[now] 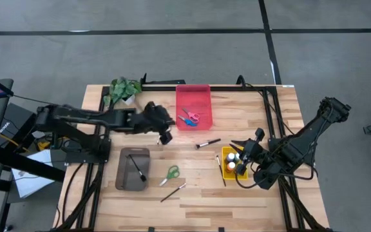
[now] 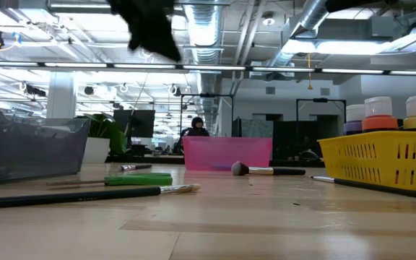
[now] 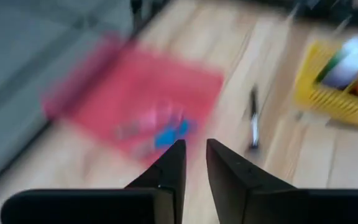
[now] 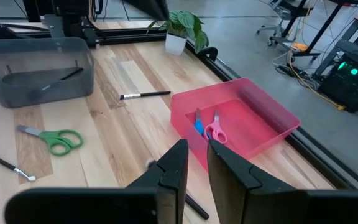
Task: Pick & Place Paint Supplies
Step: Put the black makeup brush into the black bin
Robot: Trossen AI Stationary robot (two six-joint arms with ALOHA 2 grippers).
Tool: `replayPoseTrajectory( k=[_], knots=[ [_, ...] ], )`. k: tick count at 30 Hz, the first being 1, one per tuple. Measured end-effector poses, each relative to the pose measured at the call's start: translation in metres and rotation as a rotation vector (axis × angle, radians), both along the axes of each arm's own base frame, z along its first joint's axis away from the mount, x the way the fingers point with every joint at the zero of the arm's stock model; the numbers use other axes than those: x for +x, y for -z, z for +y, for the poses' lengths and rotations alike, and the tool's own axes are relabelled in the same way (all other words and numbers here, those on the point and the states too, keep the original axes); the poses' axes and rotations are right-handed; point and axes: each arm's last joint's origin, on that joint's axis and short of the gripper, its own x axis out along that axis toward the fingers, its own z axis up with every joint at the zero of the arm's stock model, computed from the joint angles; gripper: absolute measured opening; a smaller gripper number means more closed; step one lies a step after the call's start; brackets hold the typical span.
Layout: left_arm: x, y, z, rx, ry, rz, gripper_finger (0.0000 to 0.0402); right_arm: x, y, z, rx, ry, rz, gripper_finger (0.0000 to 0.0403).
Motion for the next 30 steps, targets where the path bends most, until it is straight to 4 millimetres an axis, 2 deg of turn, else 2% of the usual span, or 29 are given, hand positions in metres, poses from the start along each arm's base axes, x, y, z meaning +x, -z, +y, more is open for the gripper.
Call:
replayPoseTrajectory(
  k=[3,6,14,20,26,30],
  knots=[
    [0.006,0.03,0.016,-0.122,-0.101,0.143,0.0057,0.0,0.0,0.0,0.0,0.0,0.0,0.0056],
    [0.013,0.056,0.025,-0.157,-0.174,0.261,0.0057,0.0,0.0,0.0,0.001,0.0,0.0,0.0056],
    [0.023,0.105,0.021,-0.227,-0.284,0.458,0.0057,0.0,0.0,0.0,0.002,-0.001,0.002,0.0056],
    [0.019,0.123,0.02,-0.343,-0.395,0.545,0.0057,0.0,0.0,0.0,0.001,-0.001,0.002,0.0056],
    [0.018,0.123,0.018,-0.42,-0.37,0.554,0.006,0.0,0.0,0.0,-0.001,-0.002,0.005,0.0056],
    [0.018,0.123,0.021,-0.435,-0.375,0.56,0.0087,-0.001,0.0,0.0,-0.003,-0.003,0.009,0.0056]
  ],
)
